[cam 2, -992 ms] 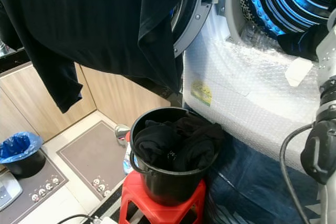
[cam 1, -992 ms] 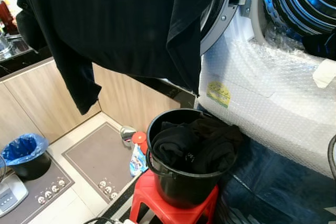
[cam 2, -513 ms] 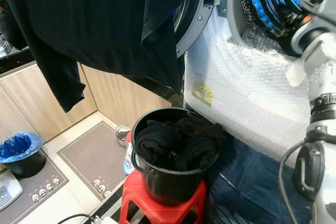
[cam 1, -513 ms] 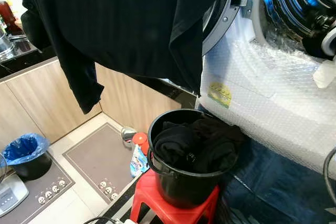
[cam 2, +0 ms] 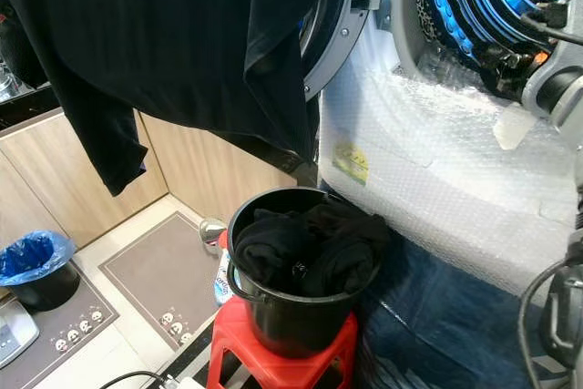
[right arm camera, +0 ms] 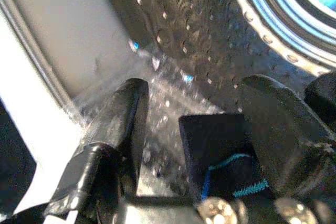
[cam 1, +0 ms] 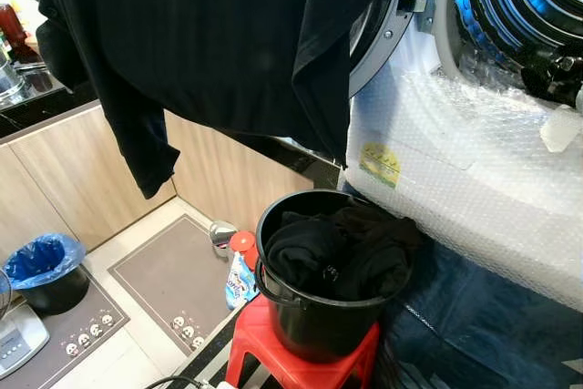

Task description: Clothes washing

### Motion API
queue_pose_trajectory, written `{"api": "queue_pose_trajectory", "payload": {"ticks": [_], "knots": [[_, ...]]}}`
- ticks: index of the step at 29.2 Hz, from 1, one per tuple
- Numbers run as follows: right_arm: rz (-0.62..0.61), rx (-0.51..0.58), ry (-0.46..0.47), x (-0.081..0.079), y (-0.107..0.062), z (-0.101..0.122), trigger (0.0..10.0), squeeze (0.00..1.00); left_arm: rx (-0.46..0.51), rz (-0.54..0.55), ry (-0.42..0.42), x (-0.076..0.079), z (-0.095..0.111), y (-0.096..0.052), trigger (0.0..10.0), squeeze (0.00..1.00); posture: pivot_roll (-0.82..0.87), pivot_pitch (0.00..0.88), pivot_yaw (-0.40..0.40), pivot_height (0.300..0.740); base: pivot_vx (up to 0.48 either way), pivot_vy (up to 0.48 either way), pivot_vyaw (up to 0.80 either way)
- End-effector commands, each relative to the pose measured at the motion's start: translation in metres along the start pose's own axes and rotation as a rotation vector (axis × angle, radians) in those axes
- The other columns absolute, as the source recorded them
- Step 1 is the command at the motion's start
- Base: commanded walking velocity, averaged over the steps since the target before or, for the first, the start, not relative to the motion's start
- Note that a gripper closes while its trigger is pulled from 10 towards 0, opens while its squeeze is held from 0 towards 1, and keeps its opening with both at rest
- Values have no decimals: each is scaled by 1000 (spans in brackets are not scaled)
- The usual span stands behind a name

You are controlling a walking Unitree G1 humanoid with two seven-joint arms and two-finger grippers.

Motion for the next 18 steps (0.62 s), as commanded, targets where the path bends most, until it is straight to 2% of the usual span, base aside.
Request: {"api": "queue_pose_trajectory", "payload": {"ticks": [1, 3, 7, 11, 14, 15, 16, 18], "knots": [[-13, -25, -48, 3, -3, 3, 10000, 0, -80, -42, 9, 12, -22, -3, 10000, 0, -101, 29, 36, 740, 0, 0, 0], [-22, -41, -86, 4, -4, 2, 10000, 0, -80, -42, 9, 12, -22, -4, 10000, 0, -102, 32, 38, 740, 0, 0, 0], [-155, -87, -293, 18, -5, 3, 10000, 0, -81, -42, 5, 11, -22, -3, 10000, 0, -106, 37, 39, 740, 0, 0, 0], [-255, -125, -429, 28, -6, 9, 10000, 0, -80, -42, 2, 11, -21, -3, 10000, 0, -107, 42, 38, 740, 0, 0, 0], [-313, -124, -520, 33, -8, 18, 10000, 0, -79, -41, -1, 11, -21, -3, 10000, 0, -107, 45, 38, 740, 0, 0, 0], [-398, -118, -603, 42, -14, 30, 10000, 0, -79, -40, -7, 11, -21, -3, 10000, 0, -106, 47, 36, 740, 0, 0, 0], [-428, -116, -638, 46, -16, 35, 10000, 0, -79, -39, -9, 11, -20, -3, 10000, 0, -105, 48, 35, 740, 0, 0, 0], [-453, -112, -668, 48, -18, 39, 10000, 0, -79, -39, -11, 11, -20, -3, 10000, 0, -104, 48, 33, 740, 0, 0, 0]]}}
Point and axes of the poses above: a point about 5 cm out from each wrist's last joint towards the gripper, its own y axis pointing out of the wrist towards the gripper, its own z axis along the axis of the wrist's last joint, x = y × z, the point moved 4 cm from there along y, pointing out of the wrist towards the gripper, and after that the axes turned 4 degrees about y, right-handed, at the moved point
